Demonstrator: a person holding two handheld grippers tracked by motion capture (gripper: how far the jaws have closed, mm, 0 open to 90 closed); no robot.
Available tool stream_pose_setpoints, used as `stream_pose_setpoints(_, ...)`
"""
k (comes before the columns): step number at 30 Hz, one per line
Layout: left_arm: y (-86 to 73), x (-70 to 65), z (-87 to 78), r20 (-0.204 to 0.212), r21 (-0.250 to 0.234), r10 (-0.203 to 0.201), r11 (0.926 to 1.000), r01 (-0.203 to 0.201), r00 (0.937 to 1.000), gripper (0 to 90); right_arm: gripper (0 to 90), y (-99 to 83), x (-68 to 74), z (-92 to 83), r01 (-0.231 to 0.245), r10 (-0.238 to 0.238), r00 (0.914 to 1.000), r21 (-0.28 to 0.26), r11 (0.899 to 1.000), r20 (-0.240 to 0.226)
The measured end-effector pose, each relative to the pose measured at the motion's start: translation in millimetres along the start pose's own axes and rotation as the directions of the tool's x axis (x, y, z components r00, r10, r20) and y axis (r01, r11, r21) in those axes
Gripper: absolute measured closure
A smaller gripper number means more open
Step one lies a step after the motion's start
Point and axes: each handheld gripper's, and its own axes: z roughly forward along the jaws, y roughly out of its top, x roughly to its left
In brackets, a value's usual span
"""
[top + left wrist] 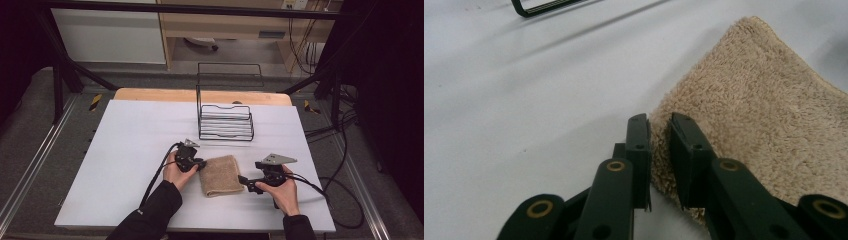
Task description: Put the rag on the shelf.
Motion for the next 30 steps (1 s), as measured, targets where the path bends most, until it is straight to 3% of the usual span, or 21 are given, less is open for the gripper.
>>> stream_pose_setpoints(6, -0.5, -1.1, 1.3, -0.004, 0.002, 0.017, 0.9999, -0.017, 0.9998, 80.0, 1.5, 12.3, -2.8, 9.1, 0.018, -0.018, 0.9998, -0.023, 1.000, 0.000)
stream_pose_setpoints(11, -0.6, -1.0, 1.6, -0.004, 0.006, 0.026, 0.9996, -0.026, 0.9996, 79.9, 4.2, 23.4, -2.4, 22.0, -0.007, 0.009, 0.9976, -0.026, 1.000, 0.069)
stream_pose_setpoints(13, -0.9, -1.7, 1.7, -0.008, 0.006, 0.036, 0.9994, -0.035, 0.9993, 79.8, 7.1, 26.8, -3.8, 27.0, -0.001, 0.003, 0.9966, -0.021, 1.000, 0.083)
stream_pose_setpoints(24, -1.9, -2.5, 2.2, -0.016, -0.002, 0.051, 0.9987, -0.051, 0.9986, 79.8, 35.8, 35.2, -15.7, 59.1, -0.077, 0.070, 0.9906, 0.058, 0.995, 0.118)
stream_pose_setpoints(30, -1.8, -1.8, 2.2, -0.010, -0.001, 0.049, 0.9988, -0.049, 0.9988, 79.8, 48.1, 34.7, -15.5, 63.5, -0.104, 0.098, 0.9917, 0.079, 0.991, 0.084)
